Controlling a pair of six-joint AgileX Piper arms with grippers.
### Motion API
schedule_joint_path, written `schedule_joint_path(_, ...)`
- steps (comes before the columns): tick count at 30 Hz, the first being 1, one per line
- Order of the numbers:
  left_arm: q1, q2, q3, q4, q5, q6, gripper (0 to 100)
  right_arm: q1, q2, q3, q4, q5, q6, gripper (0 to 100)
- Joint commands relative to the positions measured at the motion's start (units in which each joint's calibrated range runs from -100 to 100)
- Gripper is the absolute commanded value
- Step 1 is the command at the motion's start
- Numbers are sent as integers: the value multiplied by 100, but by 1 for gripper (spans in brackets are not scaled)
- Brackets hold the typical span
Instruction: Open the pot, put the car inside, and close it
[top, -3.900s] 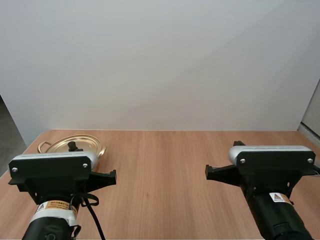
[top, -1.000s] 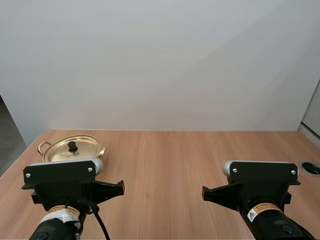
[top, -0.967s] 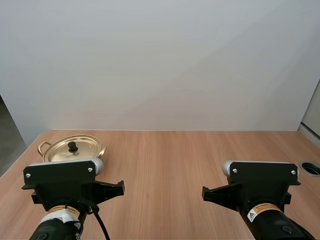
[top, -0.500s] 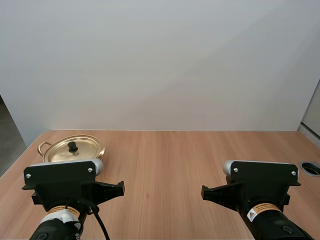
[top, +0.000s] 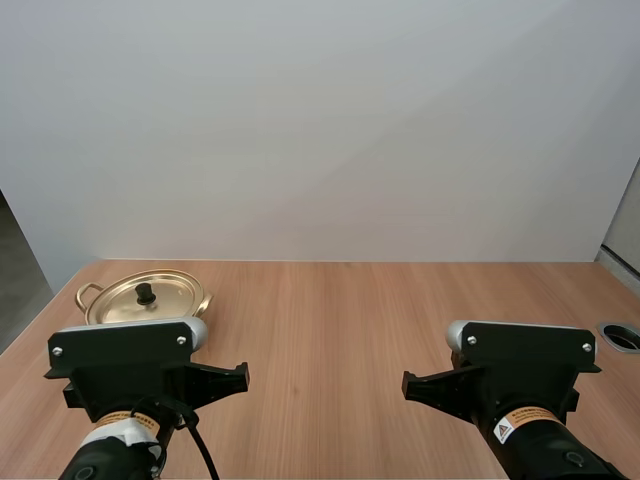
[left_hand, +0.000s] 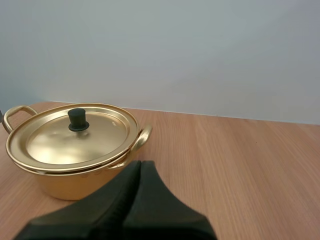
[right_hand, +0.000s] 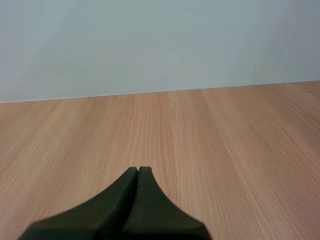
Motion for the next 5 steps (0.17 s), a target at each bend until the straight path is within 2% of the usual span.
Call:
schedule_joint_path(1, 2, 0, 0, -7, 0, -1, 0, -1, 0, 0, 0, -4, 0, 0)
schedule_joint_path(5, 2, 0, 0, -7, 0, -1, 0, -1, 0, 0, 0, -4, 0, 0)
